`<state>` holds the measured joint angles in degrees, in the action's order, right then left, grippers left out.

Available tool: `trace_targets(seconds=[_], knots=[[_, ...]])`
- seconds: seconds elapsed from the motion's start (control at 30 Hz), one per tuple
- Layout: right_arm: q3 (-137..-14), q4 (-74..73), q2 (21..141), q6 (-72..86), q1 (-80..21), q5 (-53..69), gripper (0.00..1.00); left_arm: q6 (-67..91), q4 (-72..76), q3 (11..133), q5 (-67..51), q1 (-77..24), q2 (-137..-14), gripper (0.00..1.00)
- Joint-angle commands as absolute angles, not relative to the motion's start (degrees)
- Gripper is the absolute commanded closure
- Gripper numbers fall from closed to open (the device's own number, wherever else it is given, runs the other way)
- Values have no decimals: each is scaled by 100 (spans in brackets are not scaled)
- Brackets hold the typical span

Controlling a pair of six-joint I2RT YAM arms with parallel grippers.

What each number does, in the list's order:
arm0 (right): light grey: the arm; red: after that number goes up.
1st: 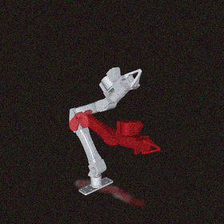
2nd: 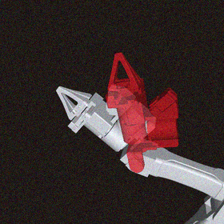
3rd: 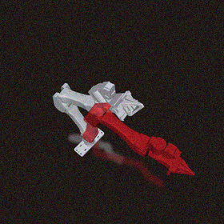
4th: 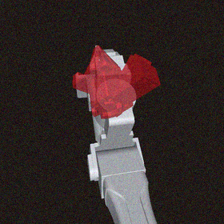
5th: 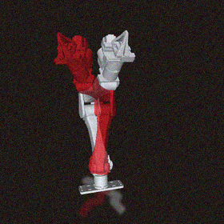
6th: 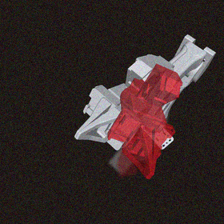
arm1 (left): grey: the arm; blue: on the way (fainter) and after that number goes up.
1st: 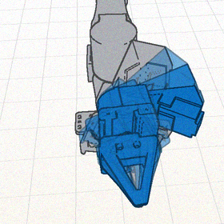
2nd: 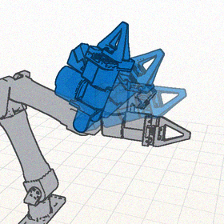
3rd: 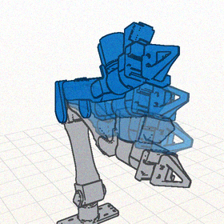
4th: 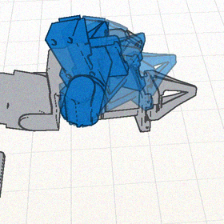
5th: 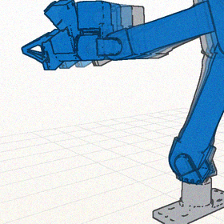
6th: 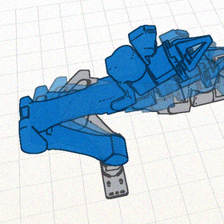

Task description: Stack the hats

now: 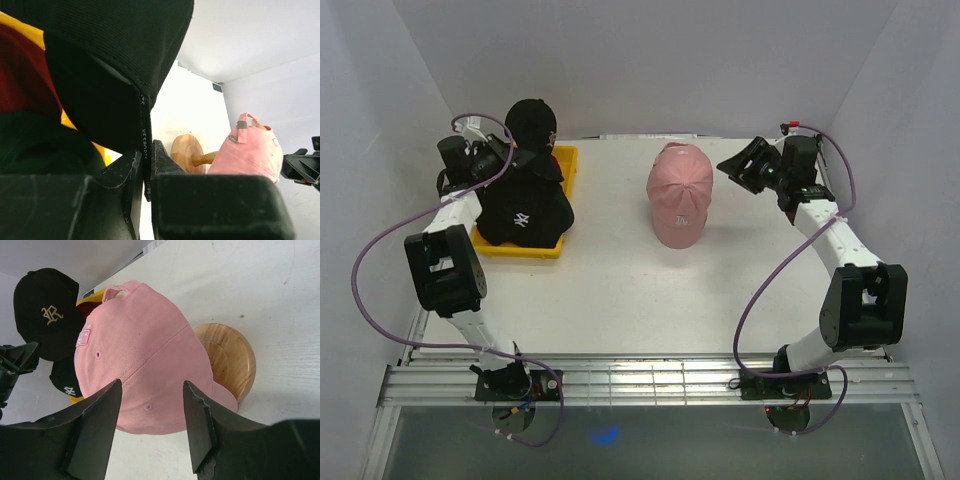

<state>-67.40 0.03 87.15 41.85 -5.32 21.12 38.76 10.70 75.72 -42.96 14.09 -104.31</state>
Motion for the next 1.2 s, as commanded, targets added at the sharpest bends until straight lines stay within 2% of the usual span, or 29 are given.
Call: trace_targets(seconds=[0.0, 0.4, 0.5, 0.67, 0.83, 0.93, 1.03, 1.1, 1.17], knots=[[-7075, 9, 8719, 3982, -554, 2092, 42, 3998, 1590, 7857, -4570, 1406, -9949, 100], [-7654, -334, 8745, 3736, -554, 2188, 42, 4781, 2461, 7752, -5079, 1336, -9616, 100], [-7970, -404, 8798, 3674, -554, 2539, 42, 5000, 2619, 7734, -5237, 1266, -9327, 100], [-8332, -107, 8921, 3858, -554, 3795, 41, 5895, 3276, 7769, -5510, 1064, -8930, 100], [-8271, 1296, 8921, 4780, -571, 4929, 41, 6686, 3830, 7945, -5660, 677, -8702, 100], [-8121, 2061, 8851, 5325, -598, 5246, 39, 7644, 4787, 7718, -5704, 431, -8666, 100], [-7815, 3184, 8824, 6132, -624, 5545, 36, 8970, 6707, 7261, -5547, 220, -8727, 100], [-7489, 3759, 8798, 6774, -676, 5607, 34, 9568, 7249, 7128, -5388, 1, -8885, 100], [-7244, 4330, 8763, 7161, -799, 5599, 32, 9484, 7260, 7084, -5274, -376, -8903, 100]])
